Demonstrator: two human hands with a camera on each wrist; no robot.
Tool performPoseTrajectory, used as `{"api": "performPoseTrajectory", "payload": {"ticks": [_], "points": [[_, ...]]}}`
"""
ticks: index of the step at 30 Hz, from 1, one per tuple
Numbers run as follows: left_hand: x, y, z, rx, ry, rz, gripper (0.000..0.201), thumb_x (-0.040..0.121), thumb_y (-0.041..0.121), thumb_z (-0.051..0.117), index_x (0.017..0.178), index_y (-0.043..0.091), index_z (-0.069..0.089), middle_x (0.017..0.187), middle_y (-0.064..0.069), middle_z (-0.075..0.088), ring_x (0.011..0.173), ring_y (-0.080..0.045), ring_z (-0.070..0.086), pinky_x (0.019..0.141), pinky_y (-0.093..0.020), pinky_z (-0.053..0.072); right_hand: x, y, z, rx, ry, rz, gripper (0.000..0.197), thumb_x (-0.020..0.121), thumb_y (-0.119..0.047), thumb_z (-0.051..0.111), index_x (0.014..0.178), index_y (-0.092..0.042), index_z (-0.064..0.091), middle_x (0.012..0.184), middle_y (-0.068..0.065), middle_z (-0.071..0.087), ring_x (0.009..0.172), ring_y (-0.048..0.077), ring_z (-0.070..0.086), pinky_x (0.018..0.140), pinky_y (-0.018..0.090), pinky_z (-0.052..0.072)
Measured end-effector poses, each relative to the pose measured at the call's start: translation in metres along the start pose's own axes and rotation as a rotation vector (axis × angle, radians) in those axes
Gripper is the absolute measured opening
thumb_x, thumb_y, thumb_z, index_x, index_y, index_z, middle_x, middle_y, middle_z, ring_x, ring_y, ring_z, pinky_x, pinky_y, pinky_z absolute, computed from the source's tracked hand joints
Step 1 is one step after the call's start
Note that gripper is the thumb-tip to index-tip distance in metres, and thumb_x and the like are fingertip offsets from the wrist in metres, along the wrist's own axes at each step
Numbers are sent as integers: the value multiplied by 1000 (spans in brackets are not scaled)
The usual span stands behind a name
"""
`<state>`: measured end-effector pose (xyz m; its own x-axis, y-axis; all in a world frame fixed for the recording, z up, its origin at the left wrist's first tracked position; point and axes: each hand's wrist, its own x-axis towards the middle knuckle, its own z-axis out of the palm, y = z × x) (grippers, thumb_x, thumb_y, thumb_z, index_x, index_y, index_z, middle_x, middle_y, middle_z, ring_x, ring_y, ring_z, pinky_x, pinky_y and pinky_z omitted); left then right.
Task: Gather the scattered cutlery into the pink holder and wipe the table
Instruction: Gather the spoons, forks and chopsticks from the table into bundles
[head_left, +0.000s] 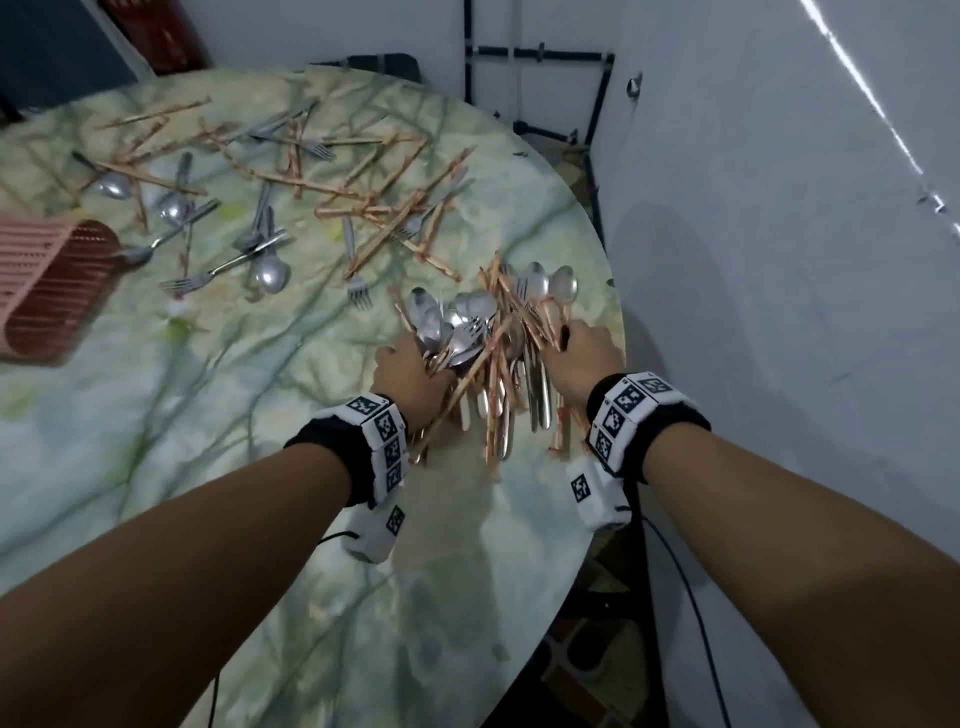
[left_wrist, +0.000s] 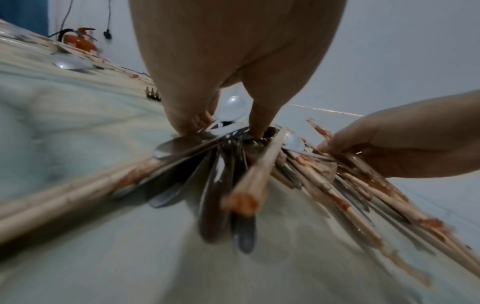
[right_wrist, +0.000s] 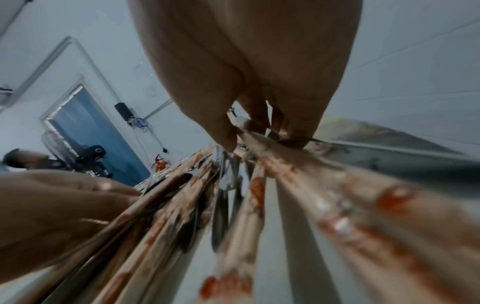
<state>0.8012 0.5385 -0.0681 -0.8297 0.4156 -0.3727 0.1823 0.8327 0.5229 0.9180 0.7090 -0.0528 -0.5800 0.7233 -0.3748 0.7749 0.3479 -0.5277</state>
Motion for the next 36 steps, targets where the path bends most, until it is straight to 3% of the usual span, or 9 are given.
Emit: {"api": "performPoseTrajectory", "payload": {"ticks": [5, 10, 14, 16, 18, 20, 23, 29, 36], "points": [[3, 1, -2, -15, 19, 17, 70, 74, 66, 46, 127, 23, 62, 122, -14, 62, 112, -36, 60, 100, -43, 50, 0, -5, 12, 19, -62, -91, 40, 98, -35, 56, 129, -10, 55, 125, 14, 48, 99, 33, 59, 91, 39, 52], [1, 3, -10, -68, 12, -51, 56, 86, 47, 56, 132, 17, 56, 126, -21, 53, 111, -41, 59, 99, -50, 50, -3, -11, 18, 84, -102, -98, 42, 91, -53, 57, 119, -22, 61, 114, 13, 60, 90, 30, 65, 81, 38, 56], [6, -4, -10, -59, 47, -21, 62, 77, 64, 53, 123, 22, 60, 114, -16, 62, 100, -38, 64, 90, -50, 55, 3, -2, 11, -44, -60, -2, 54, 89, -66, 49, 122, -25, 63, 129, 14, 47, 121, 38, 47, 103, 47, 45], [9, -8, -8, -69, 33, -15, 60, 78, 63, 52, 123, 23, 62, 112, -17, 65, 95, -38, 66, 88, -49, 56, 2, 4, 7, -64, -79, 48, 51, 94, -61, 45, 123, -23, 61, 134, 15, 42, 121, 39, 46, 104, 47, 43], [7, -7, -12, -79, 20, -2, 47, 91, 50, 58, 125, 18, 63, 113, -15, 67, 92, -33, 67, 85, -42, 57, 4, 9, 9, -27, -119, 1, 45, 95, -57, 44, 118, -20, 58, 120, 11, 58, 100, 31, 60, 88, 43, 53], [10, -12, -13, -103, 24, -3, 36, 97, 40, 60, 124, 15, 64, 107, -6, 68, 88, -25, 65, 77, -31, 50, 2, 10, 13, -15, -117, -49, 37, 99, -49, 49, 116, -17, 55, 95, 3, 65, 80, 20, 61, 69, 34, 48], [11, -17, -15, -114, 59, -13, 35, 98, 37, 61, 125, 15, 65, 112, -6, 70, 90, -19, 60, 77, -27, 43, -2, 6, 11, 52, -72, -85, 29, 99, -44, 59, 109, -17, 59, 81, -7, 60, 78, 17, 58, 70, 30, 41], [9, -28, -20, -111, 59, -12, 29, 97, 40, 61, 117, 19, 65, 110, -4, 70, 88, -18, 60, 68, -26, 41, -8, 16, 9, 93, -20, -74, 40, 94, -59, 58, 102, -19, 60, 96, -2, 67, 87, 19, 62, 79, 34, 50], [4, -28, -24, -103, 49, 15, 41, 97, 45, 60, 125, 16, 61, 120, -6, 68, 100, -23, 63, 81, -29, 43, -16, 21, 4, 72, 86, -93, 68, 98, -53, 56, 142, -3, 43, 130, 16, 60, 119, 35, 57, 87, 35, 41]]}}
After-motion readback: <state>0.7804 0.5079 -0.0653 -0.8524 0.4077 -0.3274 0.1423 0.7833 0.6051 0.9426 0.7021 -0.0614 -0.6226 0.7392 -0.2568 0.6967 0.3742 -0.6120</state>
